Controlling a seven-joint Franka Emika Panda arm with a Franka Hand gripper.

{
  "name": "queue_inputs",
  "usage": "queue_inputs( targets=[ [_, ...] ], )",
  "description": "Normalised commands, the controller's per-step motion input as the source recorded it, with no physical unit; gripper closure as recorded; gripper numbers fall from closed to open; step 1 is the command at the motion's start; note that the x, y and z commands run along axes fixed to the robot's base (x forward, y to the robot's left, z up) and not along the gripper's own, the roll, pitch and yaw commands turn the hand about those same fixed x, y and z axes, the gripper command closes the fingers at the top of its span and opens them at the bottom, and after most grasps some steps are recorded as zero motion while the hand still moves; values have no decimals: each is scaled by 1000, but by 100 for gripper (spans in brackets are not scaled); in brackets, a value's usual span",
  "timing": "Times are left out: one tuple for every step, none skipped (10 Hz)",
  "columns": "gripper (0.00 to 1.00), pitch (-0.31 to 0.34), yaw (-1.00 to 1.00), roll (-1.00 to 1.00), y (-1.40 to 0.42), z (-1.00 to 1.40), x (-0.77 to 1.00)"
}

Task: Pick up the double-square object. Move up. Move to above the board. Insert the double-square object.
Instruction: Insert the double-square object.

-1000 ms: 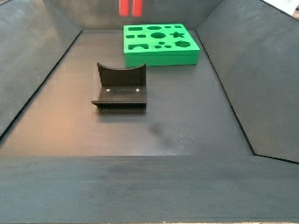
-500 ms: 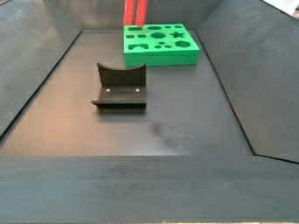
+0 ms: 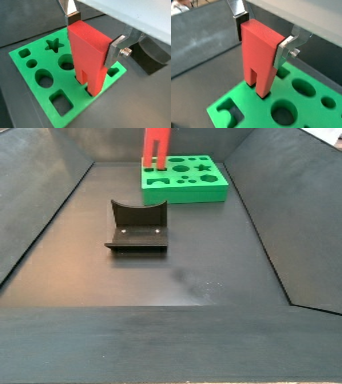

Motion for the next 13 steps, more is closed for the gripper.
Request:
queue_inputs(
  targets=[
    [100, -4, 0, 167, 0, -443, -137],
    [100, -47, 0, 0, 0, -94, -31],
    [100, -14, 71, 70, 0, -189, 0],
    [100, 20, 197, 306, -103, -611, 0],
    [100, 106, 0, 354, -31, -446, -74],
    [100, 210, -129, 390, -506, -391, 340],
    [100, 173, -154, 263, -371, -637, 311],
    [100, 220, 0, 196, -49, -637, 263],
    [100, 246, 40, 171, -9, -609, 391],
    [100, 303, 0, 167, 109, -483, 309],
    [100, 376, -220, 97, 291, -337, 229],
    [100, 241, -266, 156, 169, -494, 0],
    [100, 170, -80, 171, 0, -634, 0]
  ],
)
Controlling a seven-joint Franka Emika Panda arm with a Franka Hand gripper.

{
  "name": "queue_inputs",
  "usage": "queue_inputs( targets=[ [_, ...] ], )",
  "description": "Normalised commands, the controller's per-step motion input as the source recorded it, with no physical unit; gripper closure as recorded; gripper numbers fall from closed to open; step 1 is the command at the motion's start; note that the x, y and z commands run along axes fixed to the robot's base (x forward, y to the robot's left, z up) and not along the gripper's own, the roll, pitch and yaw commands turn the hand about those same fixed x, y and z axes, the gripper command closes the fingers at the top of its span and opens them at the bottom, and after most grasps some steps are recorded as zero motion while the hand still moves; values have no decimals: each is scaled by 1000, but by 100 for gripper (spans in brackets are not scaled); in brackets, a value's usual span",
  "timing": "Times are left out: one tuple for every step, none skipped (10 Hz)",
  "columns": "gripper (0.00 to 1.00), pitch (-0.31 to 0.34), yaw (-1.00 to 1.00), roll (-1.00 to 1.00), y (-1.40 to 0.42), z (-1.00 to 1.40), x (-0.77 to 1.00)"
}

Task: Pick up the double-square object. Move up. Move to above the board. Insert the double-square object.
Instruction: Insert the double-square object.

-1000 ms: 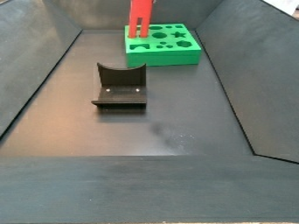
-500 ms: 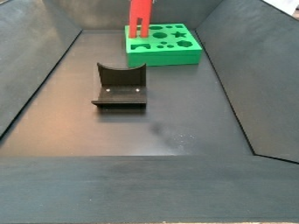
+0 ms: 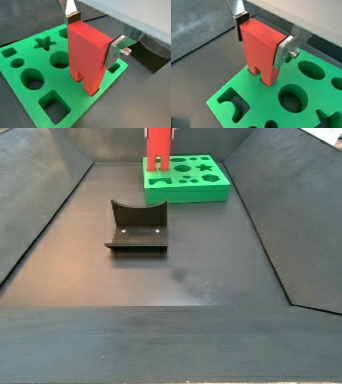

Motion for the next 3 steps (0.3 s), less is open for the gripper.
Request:
queue_inputs(
  targets=[
    [100, 149, -106, 133, 0, -674, -129],
    [100, 0, -66, 0, 0, -69, 0],
    [100, 0, 0, 0, 0, 0, 0]
  ],
)
